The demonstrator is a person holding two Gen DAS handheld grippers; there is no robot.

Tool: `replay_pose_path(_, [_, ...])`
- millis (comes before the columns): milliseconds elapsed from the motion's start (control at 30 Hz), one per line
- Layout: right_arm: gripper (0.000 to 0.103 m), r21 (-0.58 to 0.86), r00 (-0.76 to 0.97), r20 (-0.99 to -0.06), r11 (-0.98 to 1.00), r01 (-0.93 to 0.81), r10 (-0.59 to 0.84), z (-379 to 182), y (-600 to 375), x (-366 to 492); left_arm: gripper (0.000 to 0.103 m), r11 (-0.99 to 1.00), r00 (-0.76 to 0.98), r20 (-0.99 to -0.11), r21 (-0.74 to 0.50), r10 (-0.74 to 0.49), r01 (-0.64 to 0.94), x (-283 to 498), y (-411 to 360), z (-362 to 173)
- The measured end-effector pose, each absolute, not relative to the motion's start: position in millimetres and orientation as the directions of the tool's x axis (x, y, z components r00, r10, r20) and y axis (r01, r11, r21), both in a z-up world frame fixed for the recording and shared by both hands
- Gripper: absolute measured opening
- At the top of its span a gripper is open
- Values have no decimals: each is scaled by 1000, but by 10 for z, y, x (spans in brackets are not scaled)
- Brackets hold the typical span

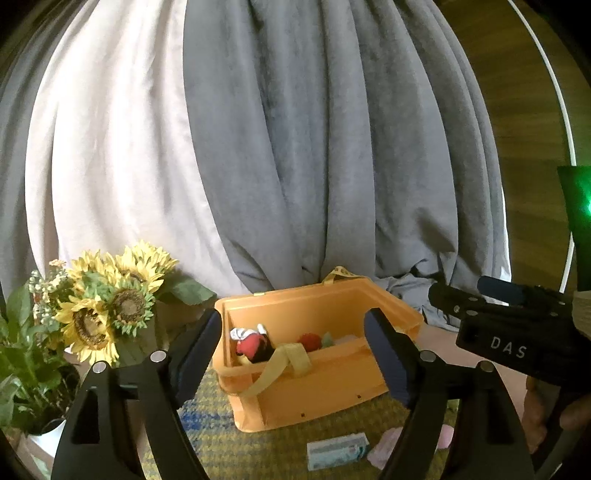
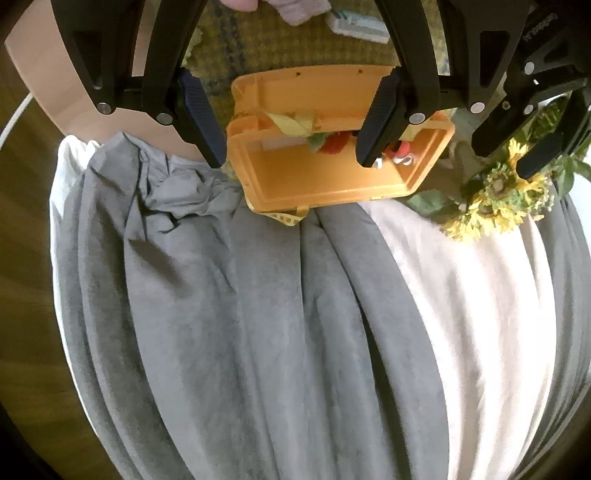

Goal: Organize soft objects
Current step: 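Pull both open tools back from the crate toward the table, then move both open tools toward the tissue box and lavender towel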

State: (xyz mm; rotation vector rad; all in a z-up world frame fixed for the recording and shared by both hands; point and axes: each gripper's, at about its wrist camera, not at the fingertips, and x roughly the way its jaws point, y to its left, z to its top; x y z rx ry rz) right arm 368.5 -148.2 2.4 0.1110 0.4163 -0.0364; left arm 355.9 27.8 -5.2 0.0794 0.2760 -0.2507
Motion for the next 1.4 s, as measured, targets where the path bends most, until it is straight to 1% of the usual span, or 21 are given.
replay_pose_path(233, [73, 94, 911, -412, 994, 63, -18, -27, -1453, 3461, 81, 963, 923, -303, 51, -237, 263, 3371, 291, -135])
replay_pose_path(733, [73, 98, 877, -478, 989, 111, -51, -287, -1394, 3084, 85, 951, 886, -377, 43, -269, 307, 3111, 323, -411])
replay_pose_path(933, [73, 92, 853, -517, 986, 139, -72, -448, -1393, 2976, 86, 941, 864, -416, 54, -283, 334, 3072, 287, -552])
replay_pose_path(1100, [73, 97, 821, -566, 983, 158, -76, -624, -1415, 2929, 86, 935, 857, -430, 74, -284, 348, 3065, 245, -638])
replay_pose_path(1400, [73, 109, 781, -615, 969, 220, -108, -849, -1548, 2919, 87, 923, 821, -487, 72, -298, 378, 3147, 141, -845])
